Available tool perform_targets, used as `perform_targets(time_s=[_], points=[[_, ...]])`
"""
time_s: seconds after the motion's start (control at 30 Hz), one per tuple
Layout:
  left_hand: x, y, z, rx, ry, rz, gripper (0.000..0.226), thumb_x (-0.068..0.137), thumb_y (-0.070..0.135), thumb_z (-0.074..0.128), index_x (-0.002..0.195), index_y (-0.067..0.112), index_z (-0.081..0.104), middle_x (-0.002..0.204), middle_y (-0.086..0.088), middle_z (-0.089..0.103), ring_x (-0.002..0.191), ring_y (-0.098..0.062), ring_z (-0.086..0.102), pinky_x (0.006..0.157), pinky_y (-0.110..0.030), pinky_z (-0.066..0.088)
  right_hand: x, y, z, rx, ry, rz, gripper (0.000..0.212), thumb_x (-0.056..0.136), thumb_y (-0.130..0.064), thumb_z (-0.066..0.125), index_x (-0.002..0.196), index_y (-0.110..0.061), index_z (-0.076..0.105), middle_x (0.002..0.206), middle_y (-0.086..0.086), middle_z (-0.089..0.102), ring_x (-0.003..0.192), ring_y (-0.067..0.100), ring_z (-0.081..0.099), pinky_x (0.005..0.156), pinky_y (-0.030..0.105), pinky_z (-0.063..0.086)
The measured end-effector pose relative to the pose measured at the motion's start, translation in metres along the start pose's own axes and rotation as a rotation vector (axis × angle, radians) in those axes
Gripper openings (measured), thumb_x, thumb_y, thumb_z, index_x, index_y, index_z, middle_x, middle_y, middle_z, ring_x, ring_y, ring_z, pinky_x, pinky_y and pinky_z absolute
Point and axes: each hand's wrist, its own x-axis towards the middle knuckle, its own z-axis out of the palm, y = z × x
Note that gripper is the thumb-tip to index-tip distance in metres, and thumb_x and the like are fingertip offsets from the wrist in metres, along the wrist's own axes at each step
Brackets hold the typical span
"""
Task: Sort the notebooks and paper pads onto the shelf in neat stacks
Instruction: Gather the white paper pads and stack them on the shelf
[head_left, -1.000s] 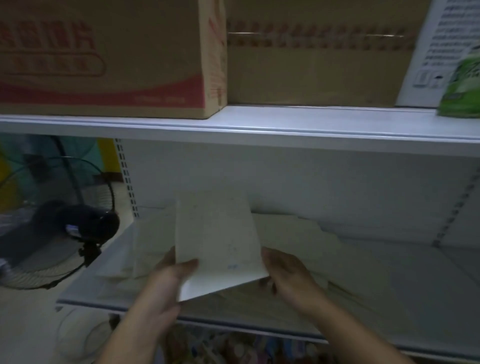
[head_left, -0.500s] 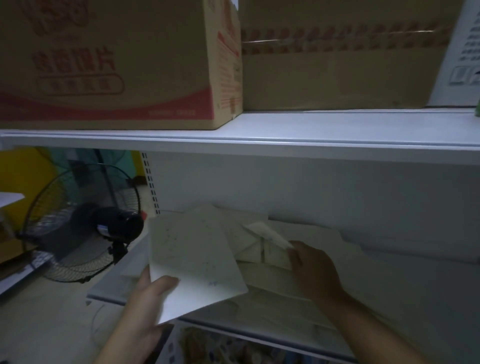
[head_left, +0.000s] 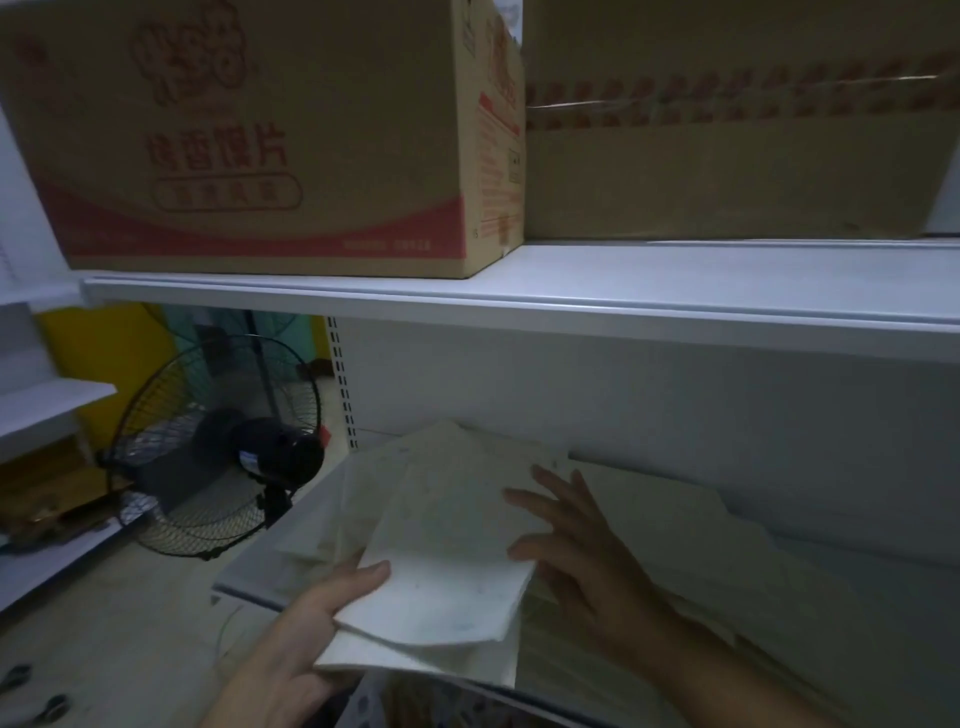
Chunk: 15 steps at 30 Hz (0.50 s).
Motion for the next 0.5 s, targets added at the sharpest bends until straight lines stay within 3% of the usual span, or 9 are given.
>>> perform_targets(time_s=[0.1, 0.17, 0.23, 0.3, 0.37, 0.43, 0.5], points=[[-0.007, 0.004, -0.012, -0.040, -0.038, 0.022, 0.039, 0.076, 0.003, 0.052, 0.114, 0.006, 0.060, 0.106, -0.026, 0.068, 0.087, -0.044, 0.068, 0.071, -0.057, 0.055, 0.011, 0.017, 0.011, -0.081, -0.039, 0.035, 0.033, 0.096, -0.013, 0.042, 0.119, -0.034, 0.051, 0.150, -0.002, 0.032, 0.143, 0.024, 0.022, 0.115, 0.051, 0.017], [-0.012, 0.007, -0.017, -0.017, -0.008, 0.074, 0.036, 0.080, 0.004, 0.049, 0.113, 0.013, 0.060, 0.107, -0.024, 0.069, 0.089, -0.043, 0.068, 0.072, -0.056, 0.055, 0.022, 0.020, 0.020, -0.104, -0.037, 0.158, 0.040, 0.092, -0.016, 0.041, 0.128, -0.030, 0.050, 0.146, 0.005, 0.040, 0.137, 0.023, 0.032, 0.108, 0.053, 0.031], [-0.017, 0.010, -0.021, 0.023, 0.036, 0.170, 0.032, 0.088, 0.006, 0.045, 0.114, 0.018, 0.059, 0.103, -0.021, 0.071, 0.081, -0.040, 0.069, 0.059, -0.046, 0.058, 0.038, 0.020, 0.029, -0.213, -0.045, 0.442, 0.043, 0.095, -0.029, 0.037, 0.135, -0.019, 0.048, 0.141, 0.011, 0.046, 0.129, 0.025, 0.044, 0.103, 0.045, 0.043], [-0.023, 0.013, -0.027, 0.054, 0.090, 0.233, 0.031, 0.094, 0.008, 0.041, 0.119, 0.020, 0.056, 0.102, -0.021, 0.068, 0.074, -0.037, 0.065, 0.043, -0.035, 0.054, 0.050, 0.025, 0.035, -0.288, -0.278, 0.801, 0.056, 0.094, -0.046, 0.042, 0.141, -0.016, 0.037, 0.142, 0.009, 0.043, 0.129, 0.027, 0.041, 0.104, 0.036, 0.038], [-0.030, 0.015, -0.031, 0.070, 0.157, 0.300, 0.032, 0.096, 0.009, 0.039, 0.119, 0.024, 0.055, 0.104, -0.019, 0.067, 0.078, -0.036, 0.062, 0.041, -0.032, 0.051, 0.056, 0.032, 0.038, -0.319, -0.426, 0.938, 0.071, 0.084, -0.060, 0.051, 0.138, -0.016, 0.038, 0.140, 0.008, 0.044, 0.127, 0.027, 0.041, 0.102, 0.035, 0.038], [-0.034, 0.017, -0.036, 0.081, 0.219, 0.354, 0.034, 0.095, 0.008, 0.040, 0.117, 0.028, 0.058, 0.106, -0.014, 0.068, 0.085, -0.037, 0.062, 0.052, -0.034, 0.050, 0.066, 0.036, 0.035, -0.217, -0.398, 1.014, 0.081, 0.076, -0.060, 0.063, 0.137, -0.011, 0.040, 0.139, 0.008, 0.045, 0.125, 0.026, 0.045, 0.098, 0.031, 0.041], [-0.039, 0.017, -0.042, 0.087, 0.247, 0.377, 0.031, 0.094, 0.008, 0.041, 0.111, 0.026, 0.061, 0.103, -0.014, 0.068, 0.083, -0.037, 0.062, 0.053, -0.032, 0.048, 0.074, 0.039, 0.031, 0.019, -0.284, 1.114, 0.079, 0.071, -0.043, 0.078, 0.133, -0.007, 0.045, 0.133, 0.009, 0.052, 0.117, 0.024, 0.053, 0.087, 0.025, 0.044]])
